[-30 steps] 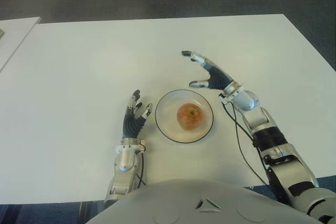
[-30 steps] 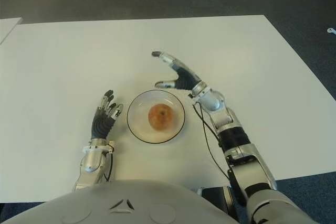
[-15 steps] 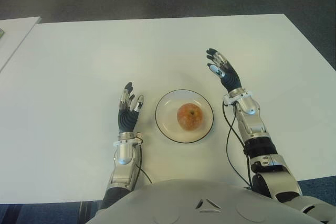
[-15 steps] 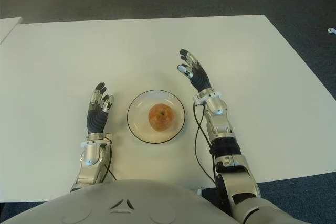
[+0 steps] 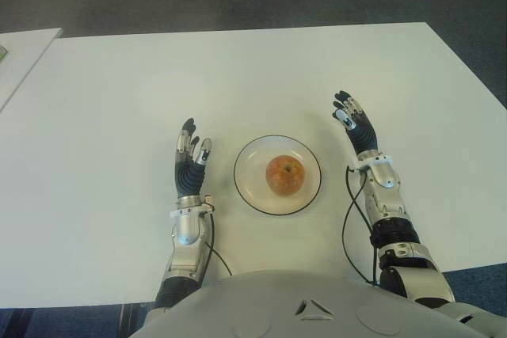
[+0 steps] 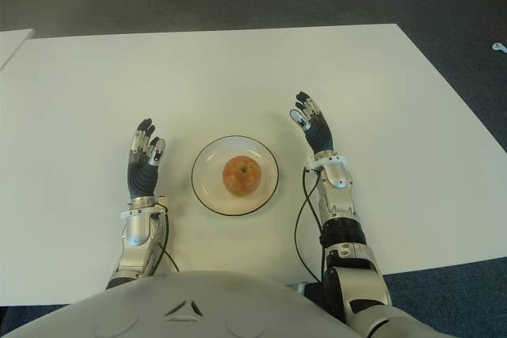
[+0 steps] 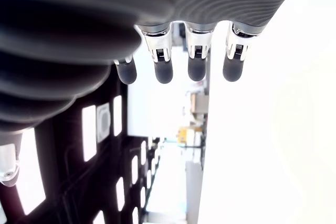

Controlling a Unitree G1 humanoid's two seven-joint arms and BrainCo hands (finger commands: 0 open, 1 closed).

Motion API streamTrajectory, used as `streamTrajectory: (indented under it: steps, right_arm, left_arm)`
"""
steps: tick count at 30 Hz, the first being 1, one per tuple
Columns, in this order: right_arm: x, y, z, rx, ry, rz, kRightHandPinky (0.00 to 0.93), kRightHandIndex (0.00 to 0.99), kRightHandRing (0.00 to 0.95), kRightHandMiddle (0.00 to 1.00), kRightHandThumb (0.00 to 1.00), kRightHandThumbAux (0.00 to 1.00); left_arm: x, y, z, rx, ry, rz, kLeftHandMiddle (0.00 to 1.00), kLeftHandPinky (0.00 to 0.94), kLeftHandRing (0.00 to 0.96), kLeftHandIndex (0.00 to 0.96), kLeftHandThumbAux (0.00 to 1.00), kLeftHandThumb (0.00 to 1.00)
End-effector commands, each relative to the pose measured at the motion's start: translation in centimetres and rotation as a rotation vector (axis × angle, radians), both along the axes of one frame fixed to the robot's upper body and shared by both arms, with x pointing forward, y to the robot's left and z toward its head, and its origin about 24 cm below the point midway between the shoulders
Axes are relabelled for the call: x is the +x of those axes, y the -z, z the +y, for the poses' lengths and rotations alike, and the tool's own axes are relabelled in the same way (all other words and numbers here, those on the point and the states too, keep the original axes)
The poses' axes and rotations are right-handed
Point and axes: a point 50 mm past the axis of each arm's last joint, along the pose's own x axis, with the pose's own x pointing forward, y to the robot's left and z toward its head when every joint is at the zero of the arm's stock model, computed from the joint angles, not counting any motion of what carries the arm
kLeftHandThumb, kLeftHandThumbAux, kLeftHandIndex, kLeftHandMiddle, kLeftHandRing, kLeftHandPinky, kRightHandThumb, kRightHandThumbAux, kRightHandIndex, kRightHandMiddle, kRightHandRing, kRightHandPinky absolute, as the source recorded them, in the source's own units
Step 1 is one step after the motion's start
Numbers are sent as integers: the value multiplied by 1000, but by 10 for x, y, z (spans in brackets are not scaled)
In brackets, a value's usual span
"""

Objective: Put the apples into the plate.

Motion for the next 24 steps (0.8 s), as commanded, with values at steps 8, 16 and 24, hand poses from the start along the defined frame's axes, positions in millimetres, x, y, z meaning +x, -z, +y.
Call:
streamTrajectory:
  steps: [8,16,24]
  right_arm:
    - [-21,26,-12,26,57,60,0,0,0,0,51,455]
    - [-29,34,-10,58,86,65,0,0,0,0,57,425]
    - [-45,38,-4,72,86,42,7,1,0,18,60,444]
  left_arm:
    - [-18,21,8,14,28,105,0,0,0,19,430,0]
    - [-23,23,12,-38,49,93,13,0,0,32,449,0]
    - [-26,24,15,-70,52,109,29,0,0,50,457,0]
